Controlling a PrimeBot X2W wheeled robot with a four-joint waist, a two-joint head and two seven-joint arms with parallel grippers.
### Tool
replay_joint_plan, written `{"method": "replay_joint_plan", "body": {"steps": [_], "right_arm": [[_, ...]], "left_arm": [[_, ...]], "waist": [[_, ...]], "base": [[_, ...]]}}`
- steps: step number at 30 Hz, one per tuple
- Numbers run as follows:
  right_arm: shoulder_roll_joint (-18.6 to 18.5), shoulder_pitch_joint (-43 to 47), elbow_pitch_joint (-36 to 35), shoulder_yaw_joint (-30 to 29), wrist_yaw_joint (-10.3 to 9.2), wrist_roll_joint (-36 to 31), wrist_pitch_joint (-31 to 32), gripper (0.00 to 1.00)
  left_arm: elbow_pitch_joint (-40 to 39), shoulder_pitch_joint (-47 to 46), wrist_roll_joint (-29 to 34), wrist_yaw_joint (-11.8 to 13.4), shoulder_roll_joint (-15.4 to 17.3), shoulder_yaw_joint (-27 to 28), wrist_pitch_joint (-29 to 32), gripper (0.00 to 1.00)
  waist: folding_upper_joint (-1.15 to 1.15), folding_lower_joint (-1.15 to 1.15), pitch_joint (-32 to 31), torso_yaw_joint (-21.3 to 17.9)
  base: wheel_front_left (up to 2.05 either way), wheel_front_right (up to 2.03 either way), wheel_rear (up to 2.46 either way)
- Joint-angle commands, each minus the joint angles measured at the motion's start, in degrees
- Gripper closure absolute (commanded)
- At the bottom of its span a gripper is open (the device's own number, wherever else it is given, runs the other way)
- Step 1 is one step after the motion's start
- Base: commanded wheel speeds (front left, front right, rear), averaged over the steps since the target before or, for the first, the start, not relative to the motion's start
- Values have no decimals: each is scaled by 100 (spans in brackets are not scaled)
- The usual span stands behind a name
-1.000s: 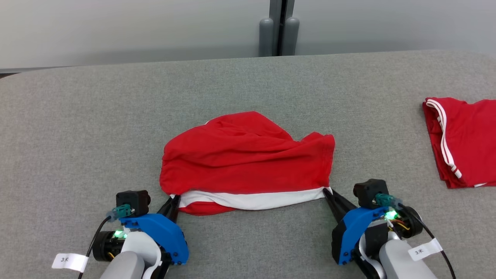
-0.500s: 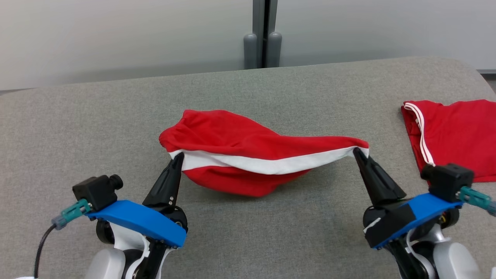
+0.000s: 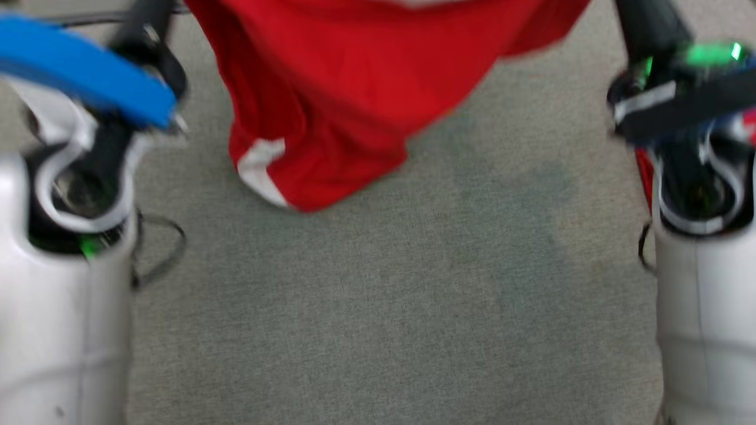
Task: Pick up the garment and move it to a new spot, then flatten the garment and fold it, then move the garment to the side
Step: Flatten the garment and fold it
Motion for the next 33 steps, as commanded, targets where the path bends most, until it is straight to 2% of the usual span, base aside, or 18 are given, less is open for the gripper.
{"method": "replay_joint_plan", "body": {"steps": [1, 7, 10, 13, 18, 23, 25, 29, 31, 33], "right_arm": [[-8, -333, 196, 3, 4, -116, -182, 100], [-17, -2029, 1312, -26, 1, -631, -1515, 100], [-53, -2523, 1697, 29, -2, -880, -2097, 100], [-155, -2633, 2050, 121, -3, -974, -2322, 100], [-327, -1949, 2546, 468, 1, -610, -2011, 100], [-681, -842, 2869, 892, 2, -256, -1333, 100], [-843, -381, 2768, 1138, 3, -39, -1061, 100], [-1209, 584, 2522, 1332, 1, 363, -723, 100], [-1417, 1017, 2341, 1478, 2, 371, -457, 100], [-1673, 1464, 2113, 1641, 1, 304, -155, 100]], "left_arm": [[157, -314, 140, 8, 135, 73, -61, 100], [1043, -1778, 710, -117, 365, 174, -683, 100], [1394, -2244, 839, -378, 397, 145, -1008, 100], [1683, -2362, 841, -566, 311, 134, -1263, 100], [2106, -1726, 885, -935, 244, -91, -1461, 100], [2425, -662, 936, -1226, 208, -408, -1638, 100], [2523, -183, 790, -1293, 99, -450, -1724, 100], [2582, 860, 833, -1366, 171, -605, -1913, 100], [2504, 1417, 867, -1399, 249, -738, -1897, 100], [2330, 1948, 668, -1424, 189, -851, -1782, 100]], "waist": [[0, -2, 151, 53], [0, -2, 461, -54], [0, -2, 538, -77], [0, -2, 599, -58], [0, -2, 586, 3], [0, -2, 459, 83], [0, -2, 365, 130], [0, -2, 25, 155], [0, -2, -176, 150], [0, -2, -390, 181]], "base": [[0, 0, 0], [0, 0, 0], [0, 0, 0], [0, 0, 0], [0, 0, 0], [0, 0, 0], [0, 0, 0], [0, 0, 0], [0, 0, 0], [0, 0, 0]]}}
